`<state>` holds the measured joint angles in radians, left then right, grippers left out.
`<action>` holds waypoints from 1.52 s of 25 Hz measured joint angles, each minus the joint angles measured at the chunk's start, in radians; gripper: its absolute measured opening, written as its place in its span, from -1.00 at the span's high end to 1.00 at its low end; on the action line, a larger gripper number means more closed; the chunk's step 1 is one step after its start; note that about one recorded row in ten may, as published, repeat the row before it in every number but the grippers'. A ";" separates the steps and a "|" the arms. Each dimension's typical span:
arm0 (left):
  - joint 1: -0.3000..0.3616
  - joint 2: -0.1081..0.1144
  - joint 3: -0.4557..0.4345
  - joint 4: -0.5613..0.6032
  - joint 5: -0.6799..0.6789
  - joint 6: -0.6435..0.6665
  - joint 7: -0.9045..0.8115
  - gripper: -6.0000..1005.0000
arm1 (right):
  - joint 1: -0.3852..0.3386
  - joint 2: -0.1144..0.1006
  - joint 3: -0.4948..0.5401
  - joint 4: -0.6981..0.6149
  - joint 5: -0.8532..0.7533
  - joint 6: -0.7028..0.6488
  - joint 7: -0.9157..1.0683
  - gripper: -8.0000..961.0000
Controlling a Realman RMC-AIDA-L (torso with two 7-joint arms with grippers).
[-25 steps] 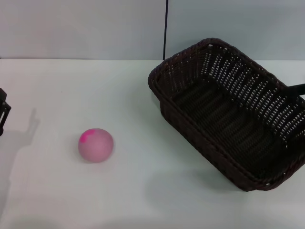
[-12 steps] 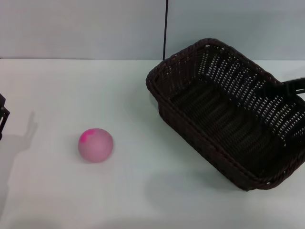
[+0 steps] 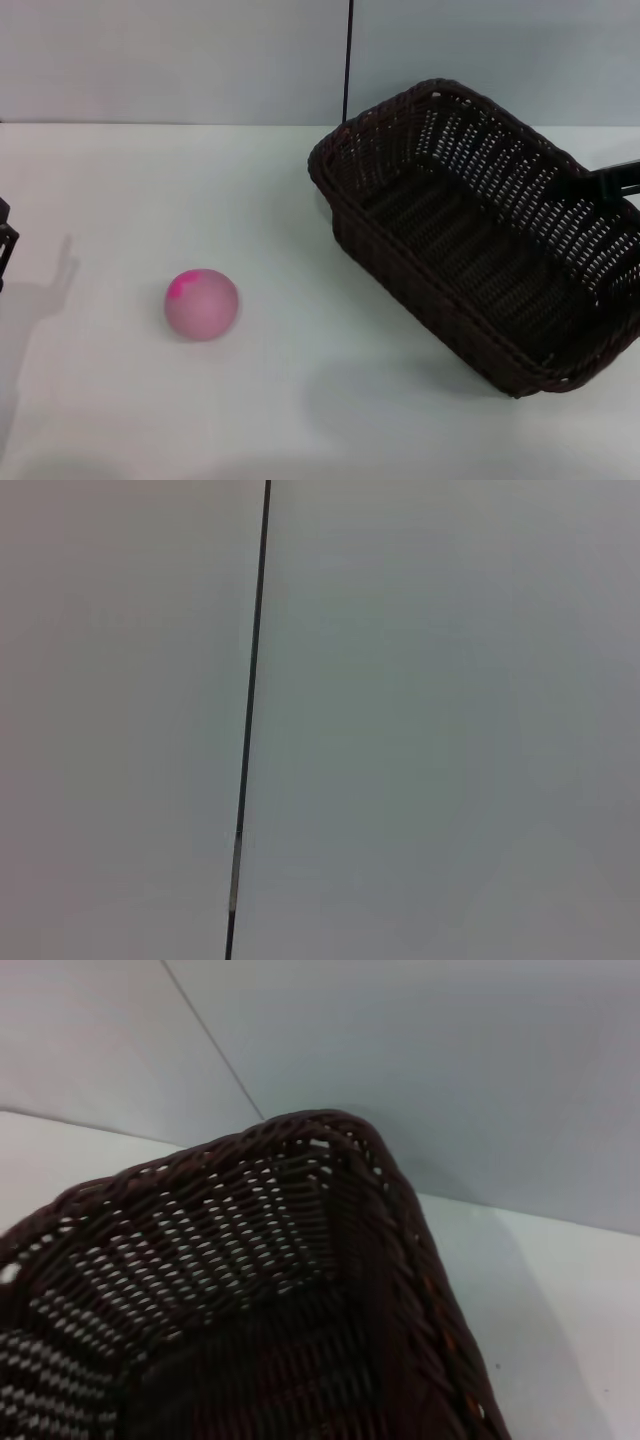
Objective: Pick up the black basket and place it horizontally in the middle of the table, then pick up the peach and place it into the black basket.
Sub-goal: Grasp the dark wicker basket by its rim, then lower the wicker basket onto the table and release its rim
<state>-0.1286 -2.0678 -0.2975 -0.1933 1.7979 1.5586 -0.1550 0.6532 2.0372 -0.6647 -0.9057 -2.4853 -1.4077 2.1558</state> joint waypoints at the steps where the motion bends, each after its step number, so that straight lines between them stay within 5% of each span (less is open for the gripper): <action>1: -0.001 0.000 0.000 0.000 0.000 0.000 0.000 -0.51 | 0.001 0.000 0.000 -0.005 0.000 -0.002 -0.003 0.38; 5: -0.001 0.000 -0.001 -0.002 0.000 0.001 0.000 -0.51 | -0.002 0.005 -0.004 -0.038 0.000 -0.006 -0.026 0.59; 13: 0.006 0.000 -0.002 -0.012 0.000 0.003 -0.001 -0.50 | -0.023 0.013 -0.036 -0.202 0.045 -0.134 -0.184 0.62; 18: 0.006 0.000 -0.002 -0.014 0.001 0.009 -0.006 -0.49 | -0.009 0.006 -0.053 -0.260 0.089 -0.256 -0.406 0.62; 24: 0.019 0.003 -0.001 -0.009 0.005 0.025 -0.077 -0.48 | 0.002 -0.016 -0.204 -0.302 0.079 -0.258 -0.544 0.63; 32: 0.053 0.002 0.002 -0.004 0.006 0.060 -0.093 -0.47 | -0.003 0.035 -0.292 -0.303 0.095 -0.150 -0.759 0.63; 38: 0.066 0.001 0.004 -0.007 0.006 0.068 -0.094 -0.46 | -0.025 0.037 -0.384 -0.286 0.172 -0.119 -0.818 0.63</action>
<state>-0.0624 -2.0672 -0.2938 -0.2007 1.8041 1.6264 -0.2486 0.6285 2.0739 -1.0488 -1.1914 -2.3131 -1.5270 1.3380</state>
